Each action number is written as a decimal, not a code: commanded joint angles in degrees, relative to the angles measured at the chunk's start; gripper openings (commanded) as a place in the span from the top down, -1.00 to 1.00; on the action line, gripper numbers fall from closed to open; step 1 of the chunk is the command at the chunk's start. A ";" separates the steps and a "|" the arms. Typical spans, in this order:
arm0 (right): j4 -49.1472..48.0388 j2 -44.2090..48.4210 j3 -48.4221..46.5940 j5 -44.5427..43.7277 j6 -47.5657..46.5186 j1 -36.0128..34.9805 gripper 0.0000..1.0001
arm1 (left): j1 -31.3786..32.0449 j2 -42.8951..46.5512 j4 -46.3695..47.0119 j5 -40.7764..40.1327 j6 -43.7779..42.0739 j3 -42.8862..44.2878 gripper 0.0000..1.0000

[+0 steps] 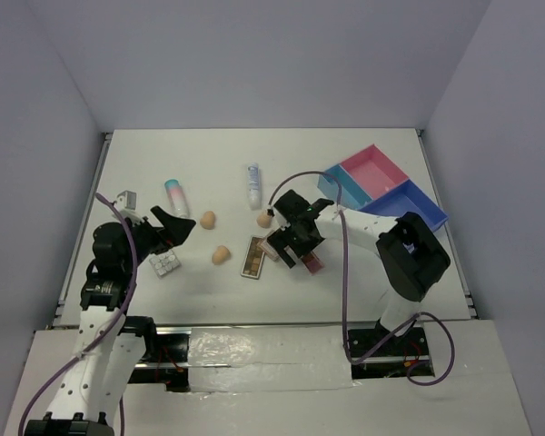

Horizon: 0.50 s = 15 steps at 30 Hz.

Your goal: Organize the makeup

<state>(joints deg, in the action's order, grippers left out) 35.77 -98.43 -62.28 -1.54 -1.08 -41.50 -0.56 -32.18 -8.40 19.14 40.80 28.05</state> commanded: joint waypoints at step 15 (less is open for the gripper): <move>-1.75 -4.40 -0.21 4.35 -0.68 4.93 -0.63 | 0.21 4.06 -0.47 -1.03 0.95 -1.33 -0.99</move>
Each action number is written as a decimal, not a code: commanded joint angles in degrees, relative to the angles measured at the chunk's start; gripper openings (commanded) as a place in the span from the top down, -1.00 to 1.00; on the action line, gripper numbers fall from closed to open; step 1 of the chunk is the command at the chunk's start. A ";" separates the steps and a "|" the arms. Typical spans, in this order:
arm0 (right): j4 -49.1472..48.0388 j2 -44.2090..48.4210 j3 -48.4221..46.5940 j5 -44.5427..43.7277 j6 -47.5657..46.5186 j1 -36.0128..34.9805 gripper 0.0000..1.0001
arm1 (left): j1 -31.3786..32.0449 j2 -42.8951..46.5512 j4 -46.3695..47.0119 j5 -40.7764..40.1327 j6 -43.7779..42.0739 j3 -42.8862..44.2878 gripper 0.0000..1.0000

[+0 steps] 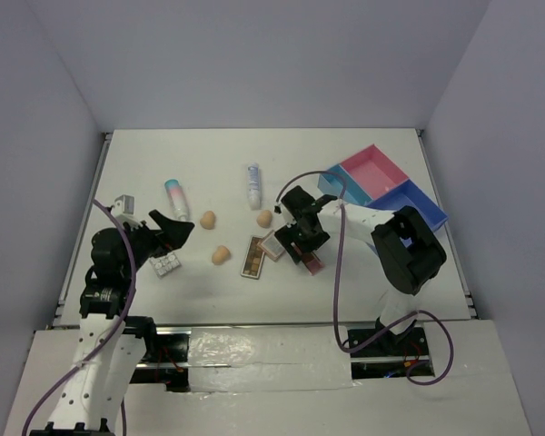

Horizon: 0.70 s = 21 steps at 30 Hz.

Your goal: Organize the makeup

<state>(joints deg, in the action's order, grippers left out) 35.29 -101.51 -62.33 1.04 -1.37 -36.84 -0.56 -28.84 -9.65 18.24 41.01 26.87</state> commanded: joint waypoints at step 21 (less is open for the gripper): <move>1.98 10.54 -3.76 13.45 -16.99 2.82 0.91 | 0.12 -1.12 4.55 1.97 1.00 -3.49 -0.34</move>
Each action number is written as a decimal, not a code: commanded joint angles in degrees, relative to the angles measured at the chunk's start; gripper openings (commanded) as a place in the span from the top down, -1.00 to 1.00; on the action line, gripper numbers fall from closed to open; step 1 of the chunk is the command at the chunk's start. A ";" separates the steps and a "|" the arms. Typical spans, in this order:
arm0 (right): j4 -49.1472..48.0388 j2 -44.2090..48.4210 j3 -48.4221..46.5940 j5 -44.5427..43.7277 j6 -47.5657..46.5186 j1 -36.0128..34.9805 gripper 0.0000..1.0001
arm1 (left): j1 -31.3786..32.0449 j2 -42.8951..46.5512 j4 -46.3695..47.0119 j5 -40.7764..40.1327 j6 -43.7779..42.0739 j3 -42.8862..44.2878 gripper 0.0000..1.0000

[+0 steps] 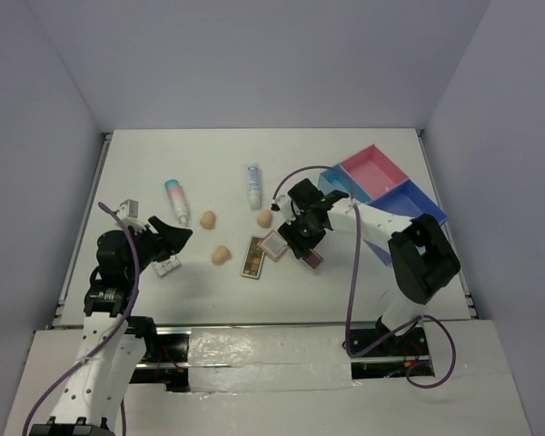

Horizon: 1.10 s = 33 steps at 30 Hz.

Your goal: Organize the makeup

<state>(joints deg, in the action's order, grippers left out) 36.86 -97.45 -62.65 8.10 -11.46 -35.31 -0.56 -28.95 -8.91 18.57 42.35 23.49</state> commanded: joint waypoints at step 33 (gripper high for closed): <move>1.90 -9.42 -39.04 13.79 -12.18 38.64 0.93 | 0.12 -5.24 7.68 4.02 -1.13 -0.98 -0.80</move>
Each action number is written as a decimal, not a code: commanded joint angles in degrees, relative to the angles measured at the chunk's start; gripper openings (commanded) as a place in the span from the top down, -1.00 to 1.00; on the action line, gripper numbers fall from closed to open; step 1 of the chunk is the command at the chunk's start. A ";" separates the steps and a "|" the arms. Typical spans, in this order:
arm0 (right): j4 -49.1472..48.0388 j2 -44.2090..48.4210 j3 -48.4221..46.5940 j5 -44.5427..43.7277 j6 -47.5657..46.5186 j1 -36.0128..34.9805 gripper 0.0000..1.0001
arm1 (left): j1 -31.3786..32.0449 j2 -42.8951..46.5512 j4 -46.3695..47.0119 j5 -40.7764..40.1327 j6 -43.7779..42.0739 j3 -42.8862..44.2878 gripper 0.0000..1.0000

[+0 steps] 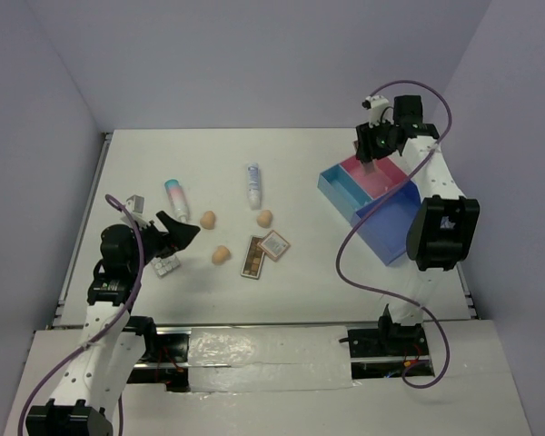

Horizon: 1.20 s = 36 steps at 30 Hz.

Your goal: Organize the makeup

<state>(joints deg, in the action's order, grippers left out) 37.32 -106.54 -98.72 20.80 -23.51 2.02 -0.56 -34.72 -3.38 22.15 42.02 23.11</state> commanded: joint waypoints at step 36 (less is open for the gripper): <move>3.72 -13.96 -7.46 -4.89 -0.75 5.36 0.15 | 13.73 -15.10 -1.01 -5.18 -1.94 5.70 -0.41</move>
<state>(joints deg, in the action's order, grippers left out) 40.40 -120.22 -104.73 17.76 -23.70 7.16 10.44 -47.68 -4.29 20.47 41.76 25.54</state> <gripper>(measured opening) 0.560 0.711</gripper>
